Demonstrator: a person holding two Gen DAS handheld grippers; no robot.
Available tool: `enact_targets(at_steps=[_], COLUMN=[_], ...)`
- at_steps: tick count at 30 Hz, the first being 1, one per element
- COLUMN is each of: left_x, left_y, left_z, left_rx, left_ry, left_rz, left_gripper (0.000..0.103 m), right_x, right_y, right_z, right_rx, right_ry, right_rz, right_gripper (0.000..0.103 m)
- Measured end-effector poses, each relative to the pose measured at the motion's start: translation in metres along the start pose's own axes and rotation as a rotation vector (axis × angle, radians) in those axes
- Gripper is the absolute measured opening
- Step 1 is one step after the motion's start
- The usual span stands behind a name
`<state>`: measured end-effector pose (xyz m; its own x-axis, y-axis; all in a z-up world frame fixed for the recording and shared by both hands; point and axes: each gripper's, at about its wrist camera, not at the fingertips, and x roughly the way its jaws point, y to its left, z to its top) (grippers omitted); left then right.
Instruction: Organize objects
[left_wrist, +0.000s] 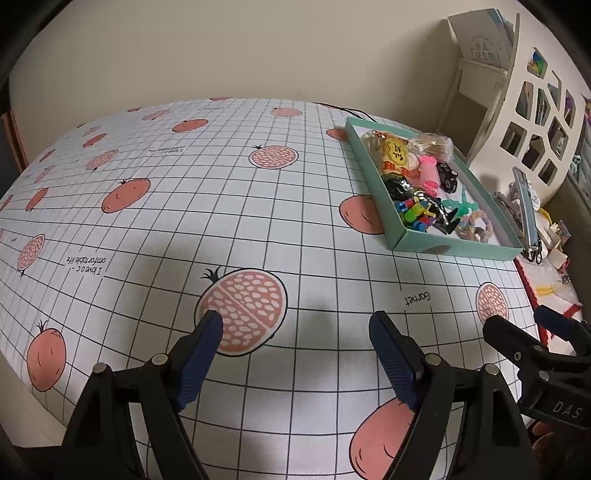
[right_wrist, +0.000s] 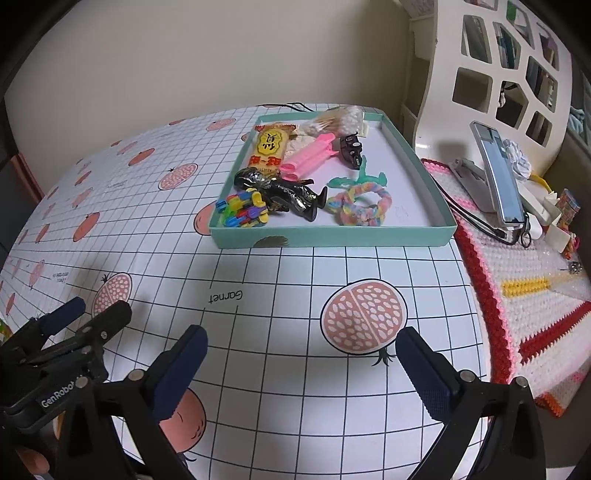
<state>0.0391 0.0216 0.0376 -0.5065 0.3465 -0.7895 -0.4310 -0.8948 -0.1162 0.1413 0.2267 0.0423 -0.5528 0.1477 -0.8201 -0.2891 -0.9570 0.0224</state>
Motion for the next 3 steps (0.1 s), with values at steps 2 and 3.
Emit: enact_targets(at_steps=[2, 3], left_x=[0.0007, 0.0014], left_y=[0.0009, 0.0016], left_z=[0.0, 0.0003], left_rx=[-0.003, -0.007], left_ry=[-0.003, -0.001], left_rz=[0.016, 0.013], left_gripper=[0.082, 0.082], right_x=[0.0012, 0.0017], right_y=[0.0008, 0.0013], right_z=[-0.0007, -0.0011], right_rx=[-0.003, -0.004], right_ry=[0.003, 0.005], right_rz=[0.001, 0.001], right_gripper=[0.103, 0.103])
